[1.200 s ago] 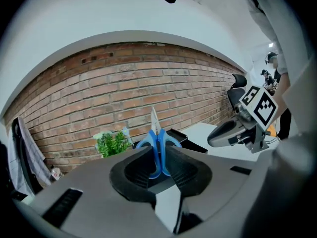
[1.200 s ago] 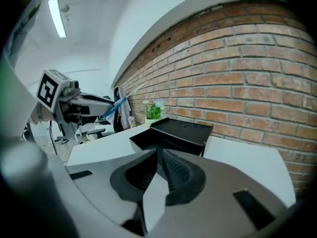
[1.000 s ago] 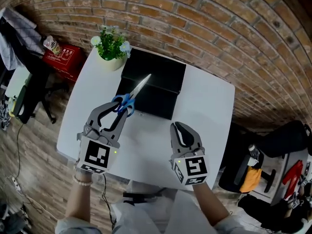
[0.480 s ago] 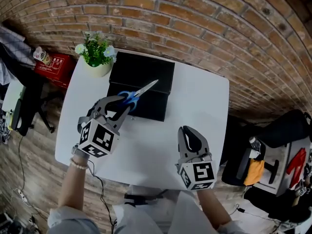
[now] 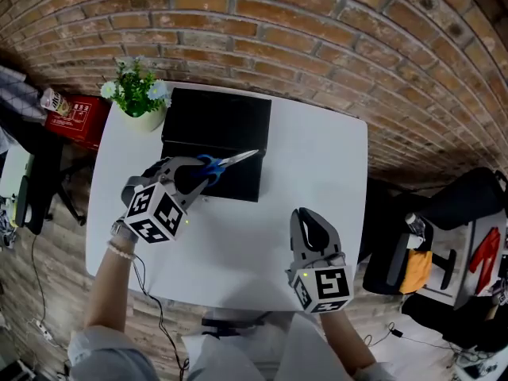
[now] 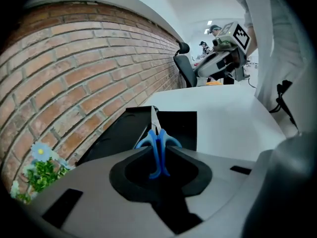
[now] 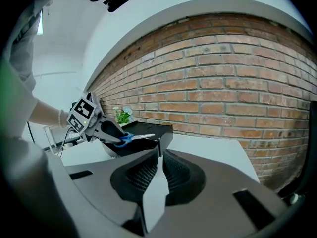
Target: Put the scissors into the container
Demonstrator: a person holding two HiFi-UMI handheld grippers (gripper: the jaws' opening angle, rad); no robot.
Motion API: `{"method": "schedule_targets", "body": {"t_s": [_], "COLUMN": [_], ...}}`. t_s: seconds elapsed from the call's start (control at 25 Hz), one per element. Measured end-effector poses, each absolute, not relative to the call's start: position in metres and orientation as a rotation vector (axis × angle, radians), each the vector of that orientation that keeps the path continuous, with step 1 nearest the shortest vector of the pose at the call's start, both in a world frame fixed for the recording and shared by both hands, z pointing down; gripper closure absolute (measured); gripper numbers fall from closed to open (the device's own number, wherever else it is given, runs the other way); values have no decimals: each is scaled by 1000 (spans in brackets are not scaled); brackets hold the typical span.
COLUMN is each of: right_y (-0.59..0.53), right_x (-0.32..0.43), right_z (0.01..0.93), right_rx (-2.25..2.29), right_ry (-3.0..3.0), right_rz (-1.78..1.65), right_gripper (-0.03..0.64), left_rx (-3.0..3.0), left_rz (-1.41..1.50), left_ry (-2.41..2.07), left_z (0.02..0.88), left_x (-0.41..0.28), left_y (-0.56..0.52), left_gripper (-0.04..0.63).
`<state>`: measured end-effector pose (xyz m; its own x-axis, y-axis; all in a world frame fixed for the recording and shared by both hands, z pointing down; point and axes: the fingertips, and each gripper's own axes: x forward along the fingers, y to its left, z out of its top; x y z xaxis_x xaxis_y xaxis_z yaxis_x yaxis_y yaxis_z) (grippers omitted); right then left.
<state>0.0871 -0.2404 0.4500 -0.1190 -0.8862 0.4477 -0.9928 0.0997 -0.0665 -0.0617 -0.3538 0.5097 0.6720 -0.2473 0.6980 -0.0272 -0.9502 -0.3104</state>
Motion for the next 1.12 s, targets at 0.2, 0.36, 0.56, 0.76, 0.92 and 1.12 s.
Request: {"method": "schedule_targets", "body": {"t_s": [0.2,0.36,0.56,0.76,0.92,1.12], "right_y": [-243,-244,-243,-243,-241,-238], "right_x": [93,94,94,93,91,93], "right_z": [452,453,457,461,460,457], "right_rx": [1880,1883,1885,1883,1881,1890], "right_ry": [-2076,-2071,-2064,-2064,-2068,-2064], "right_rz": [524,530,543,553,547,544], "right_gripper": [555,557,556,556,557,557], "left_rx": [-2602,-2630,-2592,-2545,-2498,-2536], "left_rz": [-1208,-1251,-1346,-1418,-1478,-1476], "left_ry": [22,-40,-110,-152,-144,-86], "left_z": [526,538,554,564,571,568], "left_x": [-55,-51,-52,-51,-52,-49], "left_y": [-353,-357,-361,-362,-363,-367], "left_gripper": [500,500,500,500,500,499]}}
